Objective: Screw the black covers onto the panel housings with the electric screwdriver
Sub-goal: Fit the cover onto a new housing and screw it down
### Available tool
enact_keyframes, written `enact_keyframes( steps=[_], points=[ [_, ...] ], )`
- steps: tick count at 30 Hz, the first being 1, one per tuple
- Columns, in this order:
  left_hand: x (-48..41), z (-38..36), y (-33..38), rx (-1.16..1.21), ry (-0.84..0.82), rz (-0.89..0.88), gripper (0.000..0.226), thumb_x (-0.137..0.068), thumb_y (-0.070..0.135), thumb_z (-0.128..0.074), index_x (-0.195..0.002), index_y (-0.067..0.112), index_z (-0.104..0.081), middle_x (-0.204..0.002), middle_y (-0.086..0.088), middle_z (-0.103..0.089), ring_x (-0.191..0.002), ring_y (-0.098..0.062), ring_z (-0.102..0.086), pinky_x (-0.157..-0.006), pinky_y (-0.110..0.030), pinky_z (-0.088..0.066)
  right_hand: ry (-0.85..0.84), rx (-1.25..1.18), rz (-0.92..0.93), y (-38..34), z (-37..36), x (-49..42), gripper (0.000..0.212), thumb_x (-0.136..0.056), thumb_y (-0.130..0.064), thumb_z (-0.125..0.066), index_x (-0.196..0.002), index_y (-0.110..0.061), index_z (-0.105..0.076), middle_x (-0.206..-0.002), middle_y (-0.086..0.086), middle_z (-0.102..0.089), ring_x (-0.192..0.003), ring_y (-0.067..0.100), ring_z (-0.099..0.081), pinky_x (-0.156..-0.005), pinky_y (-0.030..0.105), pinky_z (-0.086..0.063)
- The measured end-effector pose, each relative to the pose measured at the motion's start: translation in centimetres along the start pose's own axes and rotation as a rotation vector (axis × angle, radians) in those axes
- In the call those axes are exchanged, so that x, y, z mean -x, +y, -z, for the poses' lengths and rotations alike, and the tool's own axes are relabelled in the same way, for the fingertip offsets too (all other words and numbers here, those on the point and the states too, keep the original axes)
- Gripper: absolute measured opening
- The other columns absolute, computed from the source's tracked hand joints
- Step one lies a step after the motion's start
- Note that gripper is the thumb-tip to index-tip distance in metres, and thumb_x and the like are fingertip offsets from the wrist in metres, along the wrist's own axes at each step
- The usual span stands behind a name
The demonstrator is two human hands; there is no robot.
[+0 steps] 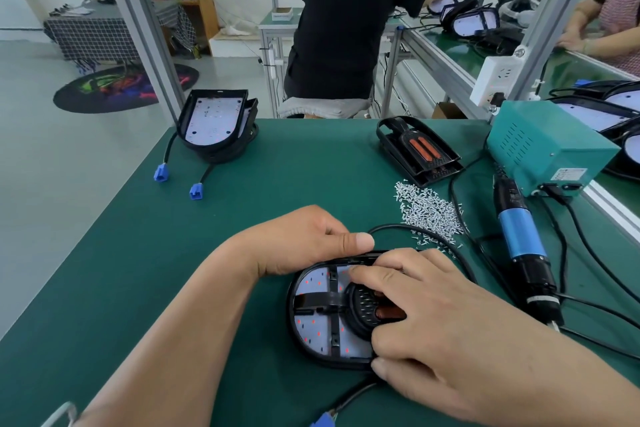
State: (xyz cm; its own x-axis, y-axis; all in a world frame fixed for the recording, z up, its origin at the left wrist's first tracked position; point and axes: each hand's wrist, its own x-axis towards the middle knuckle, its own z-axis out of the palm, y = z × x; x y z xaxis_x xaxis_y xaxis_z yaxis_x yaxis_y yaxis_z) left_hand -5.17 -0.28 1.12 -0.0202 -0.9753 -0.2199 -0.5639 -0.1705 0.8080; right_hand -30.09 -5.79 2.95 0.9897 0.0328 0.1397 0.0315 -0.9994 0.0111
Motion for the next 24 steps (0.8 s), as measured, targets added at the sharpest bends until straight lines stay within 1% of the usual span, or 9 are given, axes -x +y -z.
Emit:
enact_keyframes(
  steps=[3,5,7,9,12,15,19,21,24],
  points=[
    [-0.1,-0.2,0.1,-0.022,0.027,0.015,0.065,-0.095,0.065,-0.064,-0.063,0.012,-0.043,-0.067,-0.001,-0.032,-0.063,-0.016,-0.030,-0.057,-0.032,-0.026,-0.020,-0.105,-0.021,0.7,-0.4,0.3,0.032,-0.106,-0.055,-0.052,-0.085,-0.033,-0.063,-0.155,-0.002,-0.050,-0.140,0.023,-0.043,-0.104,0.045,-0.043],
    [-0.2,-0.3,0.0,-0.028,0.041,0.023,0.072,-0.092,0.068,-0.062,-0.068,0.001,-0.048,-0.068,-0.003,-0.035,-0.064,-0.017,-0.032,-0.059,-0.032,-0.028,0.005,-0.274,-0.039,1.5,-0.5,0.7,0.032,-0.106,-0.065,-0.049,-0.105,-0.038,-0.068,-0.161,-0.007,-0.045,-0.151,0.014,-0.033,-0.114,0.043,-0.037],
    [-0.2,-0.3,0.0,-0.047,0.045,0.017,0.075,-0.092,0.069,-0.060,-0.072,-0.003,-0.051,-0.069,-0.003,-0.036,-0.064,-0.017,-0.033,-0.059,-0.033,-0.028,0.122,-0.410,-0.102,2.4,-0.8,1.2,0.039,-0.104,-0.065,-0.052,-0.133,-0.041,-0.064,-0.162,-0.016,-0.044,-0.153,0.011,-0.033,-0.120,0.037,-0.032],
    [-0.1,-0.4,0.1,-0.059,0.052,0.015,0.073,-0.095,0.068,-0.059,-0.070,-0.001,-0.050,-0.068,-0.002,-0.035,-0.063,-0.017,-0.032,-0.058,-0.033,-0.027,0.204,-0.326,-0.180,3.3,-1.3,1.6,0.051,-0.102,-0.062,-0.058,-0.145,-0.034,-0.060,-0.157,-0.021,-0.048,-0.148,0.008,-0.038,-0.118,0.036,-0.032],
    [-0.2,-0.4,0.1,-0.065,0.045,0.026,0.072,-0.097,0.065,-0.060,-0.070,0.000,-0.047,-0.069,-0.003,-0.035,-0.064,-0.016,-0.033,-0.059,-0.032,-0.028,0.171,-0.275,-0.228,3.8,-1.4,1.5,0.055,-0.097,-0.065,-0.061,-0.142,-0.033,-0.063,-0.147,-0.023,-0.051,-0.141,0.003,-0.039,-0.114,0.039,-0.038],
    [-0.3,-0.6,0.2,-0.097,0.036,0.013,0.071,-0.099,0.062,-0.059,-0.071,-0.002,-0.048,-0.069,-0.004,-0.033,-0.065,-0.016,-0.032,-0.059,-0.033,-0.027,0.121,-0.240,-0.208,3.7,-1.3,1.3,0.056,-0.097,-0.065,-0.060,-0.141,-0.031,-0.064,-0.146,-0.020,-0.050,-0.137,0.010,-0.042,-0.112,0.043,-0.041],
    [-0.3,-0.7,0.4,-0.101,0.049,0.025,0.063,-0.100,0.060,-0.061,-0.063,0.011,-0.046,-0.062,0.004,-0.031,-0.059,-0.013,-0.029,-0.052,-0.029,-0.027,0.082,-0.184,-0.177,3.4,-1.4,1.0,0.053,-0.100,-0.066,-0.056,-0.136,-0.029,-0.066,-0.141,-0.016,-0.051,-0.125,0.018,-0.049,-0.102,0.045,-0.050],
    [-0.3,-0.8,0.5,-0.109,0.050,0.036,0.062,-0.100,0.061,-0.059,-0.063,0.014,-0.043,-0.064,0.001,-0.030,-0.061,-0.016,-0.029,-0.054,-0.031,-0.025,0.078,-0.207,-0.185,3.6,-1.4,0.9,0.053,-0.098,-0.068,-0.056,-0.135,-0.031,-0.067,-0.140,-0.019,-0.050,-0.126,0.014,-0.048,-0.105,0.042,-0.049],
    [-0.2,-0.7,0.4,-0.066,0.051,0.045,0.061,-0.101,0.061,-0.058,-0.065,0.015,-0.041,-0.070,-0.003,-0.030,-0.065,-0.018,-0.030,-0.059,-0.033,-0.024,0.056,-0.298,-0.220,3.9,-1.5,1.0,0.057,-0.095,-0.072,-0.058,-0.138,-0.035,-0.066,-0.142,-0.027,-0.045,-0.134,0.005,-0.040,-0.114,0.035,-0.039]
  ],
)
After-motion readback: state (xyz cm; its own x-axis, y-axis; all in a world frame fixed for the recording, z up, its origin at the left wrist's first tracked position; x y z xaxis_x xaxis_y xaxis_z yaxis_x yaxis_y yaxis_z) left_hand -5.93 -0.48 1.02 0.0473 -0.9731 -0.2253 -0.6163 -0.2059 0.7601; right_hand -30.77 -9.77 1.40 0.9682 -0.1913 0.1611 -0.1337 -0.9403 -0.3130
